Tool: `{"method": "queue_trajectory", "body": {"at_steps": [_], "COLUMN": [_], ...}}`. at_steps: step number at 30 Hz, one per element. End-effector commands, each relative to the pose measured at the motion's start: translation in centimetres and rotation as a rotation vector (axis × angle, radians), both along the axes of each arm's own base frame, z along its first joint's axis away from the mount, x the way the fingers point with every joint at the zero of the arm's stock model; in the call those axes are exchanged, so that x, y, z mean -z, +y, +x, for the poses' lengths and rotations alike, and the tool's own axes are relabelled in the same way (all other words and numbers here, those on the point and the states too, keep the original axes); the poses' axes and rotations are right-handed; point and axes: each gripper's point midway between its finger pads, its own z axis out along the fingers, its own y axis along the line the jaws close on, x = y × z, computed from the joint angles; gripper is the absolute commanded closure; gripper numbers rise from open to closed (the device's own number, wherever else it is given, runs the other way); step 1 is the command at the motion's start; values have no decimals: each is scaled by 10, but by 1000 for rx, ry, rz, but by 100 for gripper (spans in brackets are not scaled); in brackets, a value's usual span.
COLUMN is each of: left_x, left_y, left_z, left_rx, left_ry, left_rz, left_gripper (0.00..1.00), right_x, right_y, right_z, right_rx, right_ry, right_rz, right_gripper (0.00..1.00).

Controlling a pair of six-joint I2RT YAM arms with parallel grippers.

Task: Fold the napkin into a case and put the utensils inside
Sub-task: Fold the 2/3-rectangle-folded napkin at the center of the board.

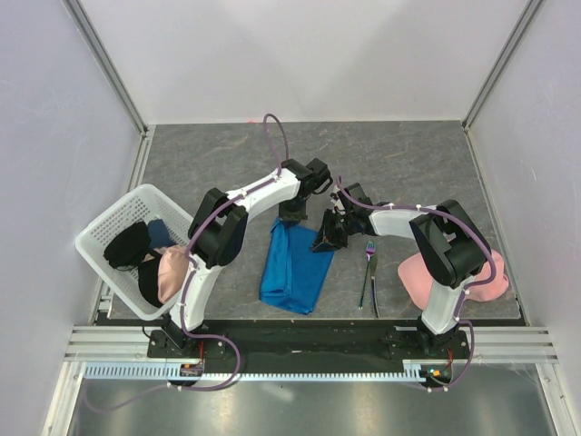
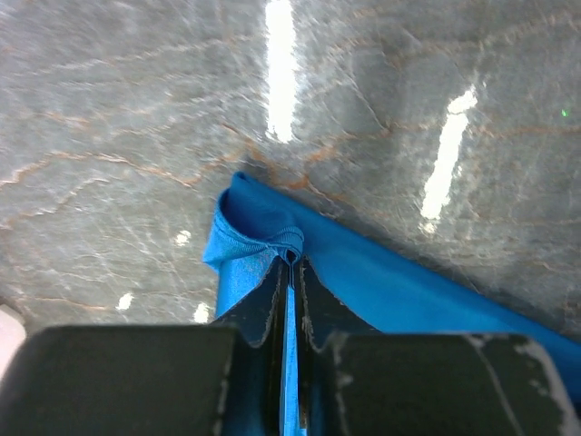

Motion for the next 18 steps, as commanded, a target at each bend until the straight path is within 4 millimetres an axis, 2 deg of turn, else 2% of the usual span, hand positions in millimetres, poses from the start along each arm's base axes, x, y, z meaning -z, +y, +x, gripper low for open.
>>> {"method": "queue_trajectory", "body": {"at_steps": [1, 3, 7, 15, 18], "left_x": [-18, -24, -22, -41, -39], "left_y": [-14, -19, -25, -36, -38], "left_z": [-15, -19, -30, -35, -39], "left_rx": [76, 100, 117, 121, 114], "left_ry": [36, 40, 83, 52, 63], "left_rz": [-88, -114, -159, -205, -214], "left_gripper": [95, 96, 96, 96, 96], "right_x": [17, 18, 19, 21, 22], "right_y": [-7, -8, -9, -9, -9], "right_z": [2, 2, 4, 3, 4], "right_rx": [10, 4, 0, -1, 3], "right_ry": [9, 3, -2, 4, 6], "right_rz": [-52, -56, -67, -71, -72], "right_gripper": [78, 78, 78, 79, 79]}}
